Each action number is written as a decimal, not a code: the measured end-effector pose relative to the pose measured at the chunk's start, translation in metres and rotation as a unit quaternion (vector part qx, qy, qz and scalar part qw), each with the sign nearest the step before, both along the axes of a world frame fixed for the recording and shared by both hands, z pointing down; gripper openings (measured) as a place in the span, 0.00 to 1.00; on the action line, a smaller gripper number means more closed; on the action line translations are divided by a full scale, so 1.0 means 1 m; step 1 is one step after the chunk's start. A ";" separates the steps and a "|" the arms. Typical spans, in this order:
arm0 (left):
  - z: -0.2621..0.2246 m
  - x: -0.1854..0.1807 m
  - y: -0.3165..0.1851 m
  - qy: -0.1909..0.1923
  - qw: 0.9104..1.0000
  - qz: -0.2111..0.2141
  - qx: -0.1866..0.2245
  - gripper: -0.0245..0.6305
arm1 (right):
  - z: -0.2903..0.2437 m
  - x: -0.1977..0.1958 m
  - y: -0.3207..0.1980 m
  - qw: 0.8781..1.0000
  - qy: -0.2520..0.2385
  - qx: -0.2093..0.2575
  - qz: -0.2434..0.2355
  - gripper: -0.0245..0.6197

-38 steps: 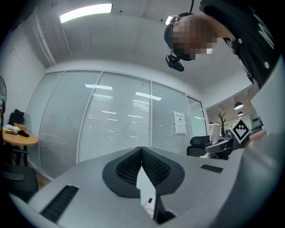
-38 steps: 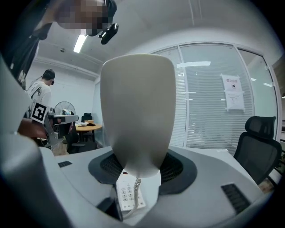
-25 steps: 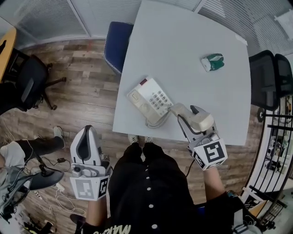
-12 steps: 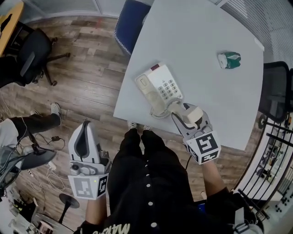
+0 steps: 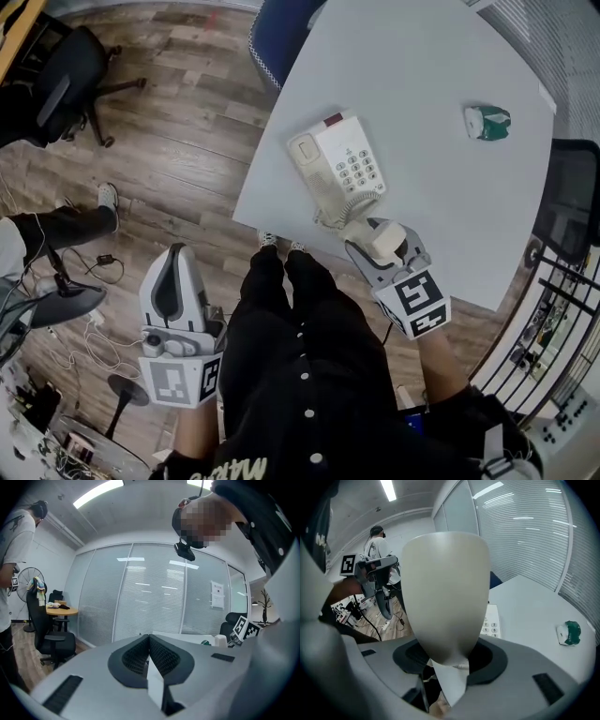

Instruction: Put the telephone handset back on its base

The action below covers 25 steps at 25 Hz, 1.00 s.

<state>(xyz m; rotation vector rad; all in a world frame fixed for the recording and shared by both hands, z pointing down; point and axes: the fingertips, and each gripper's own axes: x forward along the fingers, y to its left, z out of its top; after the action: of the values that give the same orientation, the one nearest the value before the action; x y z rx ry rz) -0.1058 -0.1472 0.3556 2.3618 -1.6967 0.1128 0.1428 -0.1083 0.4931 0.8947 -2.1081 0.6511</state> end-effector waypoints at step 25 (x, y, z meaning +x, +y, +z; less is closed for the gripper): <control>0.023 -0.008 0.007 0.006 0.999 -0.019 -0.031 0.06 | 0.056 -0.003 -0.042 0.998 0.039 -0.016 0.053 0.39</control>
<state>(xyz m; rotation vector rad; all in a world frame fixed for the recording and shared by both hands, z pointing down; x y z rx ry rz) -0.1139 -0.1400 0.3790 2.2801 -1.7062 0.1441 0.1393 -0.1505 0.5487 1.0039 -1.9866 0.6916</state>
